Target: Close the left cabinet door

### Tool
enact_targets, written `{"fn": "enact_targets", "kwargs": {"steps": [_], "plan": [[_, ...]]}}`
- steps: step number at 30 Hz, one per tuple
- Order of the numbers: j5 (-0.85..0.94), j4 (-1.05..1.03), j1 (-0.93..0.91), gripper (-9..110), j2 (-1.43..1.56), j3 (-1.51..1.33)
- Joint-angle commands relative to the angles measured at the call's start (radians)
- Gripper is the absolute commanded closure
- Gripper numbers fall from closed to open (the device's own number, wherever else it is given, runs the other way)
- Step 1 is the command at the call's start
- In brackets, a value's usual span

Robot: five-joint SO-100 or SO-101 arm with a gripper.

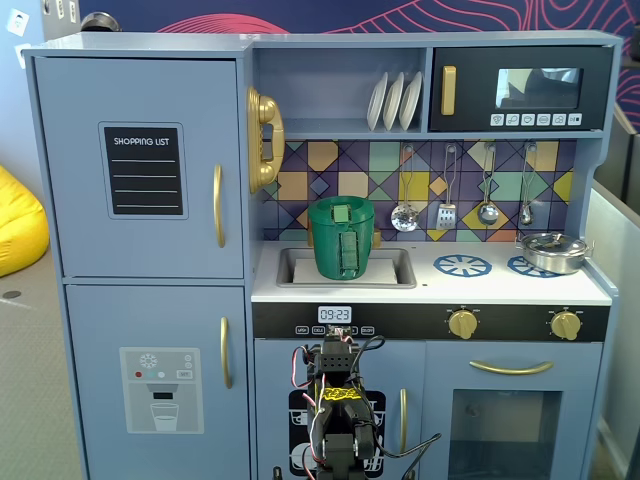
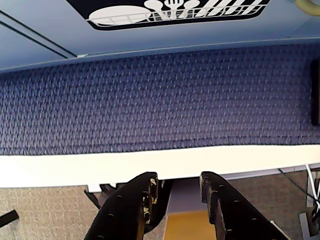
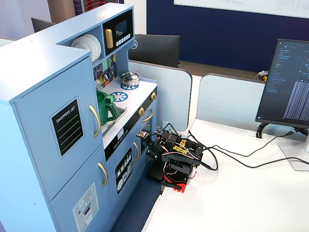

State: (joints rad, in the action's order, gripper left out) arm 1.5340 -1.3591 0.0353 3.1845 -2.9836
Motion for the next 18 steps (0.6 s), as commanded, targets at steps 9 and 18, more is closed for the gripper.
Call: {"fn": "enact_targets", "kwargs": {"steps": [9,18], "plan": [[-0.025,-0.173,-0.020,100,-0.006,-0.014],[-0.025,-0.173,-0.020,99,-0.006,-0.014]]}}
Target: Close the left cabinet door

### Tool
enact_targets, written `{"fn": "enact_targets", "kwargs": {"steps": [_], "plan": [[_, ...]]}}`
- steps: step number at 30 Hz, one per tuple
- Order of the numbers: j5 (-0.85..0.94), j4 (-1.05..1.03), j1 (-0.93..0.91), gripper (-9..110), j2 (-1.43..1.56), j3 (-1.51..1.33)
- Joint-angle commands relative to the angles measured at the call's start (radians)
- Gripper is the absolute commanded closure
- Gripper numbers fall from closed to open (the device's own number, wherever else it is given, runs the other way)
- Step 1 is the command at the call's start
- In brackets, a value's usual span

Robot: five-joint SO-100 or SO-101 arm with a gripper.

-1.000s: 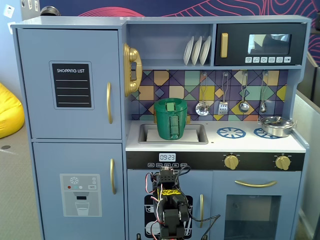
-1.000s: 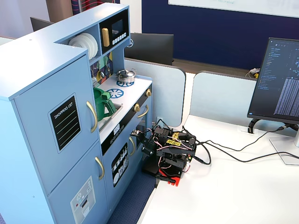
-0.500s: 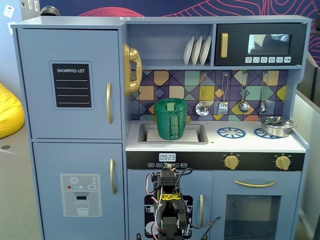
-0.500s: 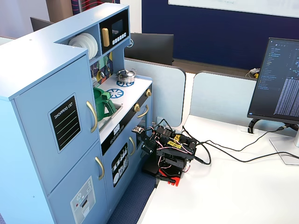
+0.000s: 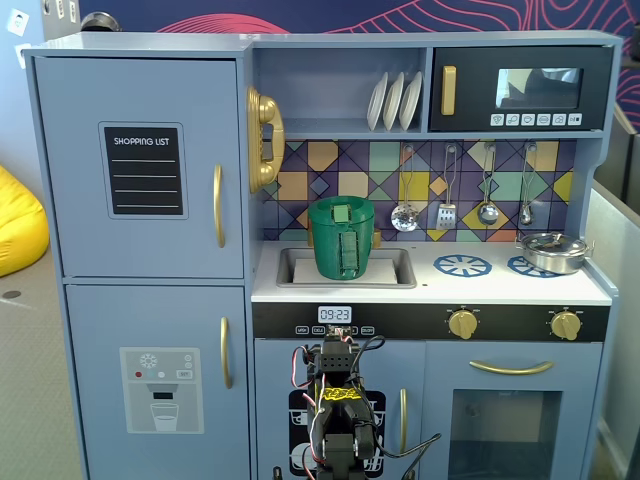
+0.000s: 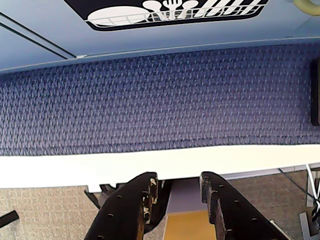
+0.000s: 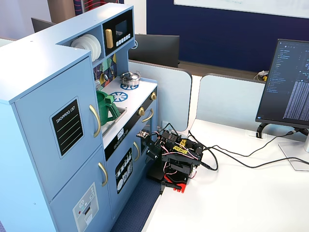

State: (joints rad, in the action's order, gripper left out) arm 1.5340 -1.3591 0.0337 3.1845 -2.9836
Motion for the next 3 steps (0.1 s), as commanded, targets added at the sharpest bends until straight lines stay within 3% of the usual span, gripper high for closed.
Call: {"fn": "enact_targets", "kwargs": {"steps": [1,3], "plan": [[-0.025,-0.173,-0.018,99,-0.006,-0.014],[-0.025,-0.173,-0.018,99,-0.006,-0.014]]}}
